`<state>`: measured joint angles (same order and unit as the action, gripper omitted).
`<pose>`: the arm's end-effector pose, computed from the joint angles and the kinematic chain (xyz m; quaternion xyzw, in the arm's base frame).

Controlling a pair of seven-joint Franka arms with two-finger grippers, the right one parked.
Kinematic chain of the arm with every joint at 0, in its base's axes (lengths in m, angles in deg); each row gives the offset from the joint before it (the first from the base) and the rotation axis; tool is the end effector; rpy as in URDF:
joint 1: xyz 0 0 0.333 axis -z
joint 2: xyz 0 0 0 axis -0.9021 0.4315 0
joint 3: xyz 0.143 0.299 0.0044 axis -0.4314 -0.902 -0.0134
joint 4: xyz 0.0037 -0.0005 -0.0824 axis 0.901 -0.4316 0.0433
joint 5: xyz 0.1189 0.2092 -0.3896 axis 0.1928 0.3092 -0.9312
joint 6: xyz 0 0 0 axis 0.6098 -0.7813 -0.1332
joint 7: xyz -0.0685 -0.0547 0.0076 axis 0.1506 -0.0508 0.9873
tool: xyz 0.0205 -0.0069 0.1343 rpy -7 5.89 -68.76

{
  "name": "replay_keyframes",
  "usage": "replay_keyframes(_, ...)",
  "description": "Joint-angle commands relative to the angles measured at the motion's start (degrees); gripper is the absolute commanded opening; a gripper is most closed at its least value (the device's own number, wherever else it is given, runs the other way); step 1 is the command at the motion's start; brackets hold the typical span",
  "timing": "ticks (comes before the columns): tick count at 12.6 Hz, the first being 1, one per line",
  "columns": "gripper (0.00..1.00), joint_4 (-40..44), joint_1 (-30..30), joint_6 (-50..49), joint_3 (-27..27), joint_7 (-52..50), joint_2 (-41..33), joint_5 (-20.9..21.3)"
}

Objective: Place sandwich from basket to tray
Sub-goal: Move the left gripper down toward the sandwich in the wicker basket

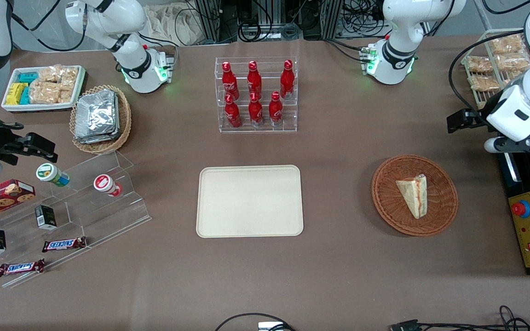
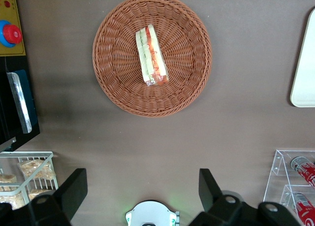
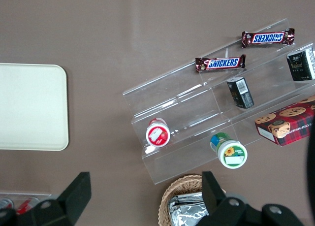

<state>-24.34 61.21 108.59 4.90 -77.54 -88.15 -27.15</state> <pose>0.6026 -0.0403 0.5556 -0.9950 -0.0009 0.0984 0.0157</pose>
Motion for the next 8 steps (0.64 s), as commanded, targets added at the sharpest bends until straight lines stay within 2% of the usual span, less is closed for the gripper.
replay_keyframes(1, 1.00, 0.18, -1.08, 1.42, -0.70, 0.38, 3.38, -0.76)
replay_keyframes(6, 1.00, -1.05, -4.07, 13.10, -1.85, 0.03, 13.40, -1.02)
replay_keyframes(8, 1.00, -3.94, -4.07, 19.41, -1.85, -0.32, 16.66, -1.54)
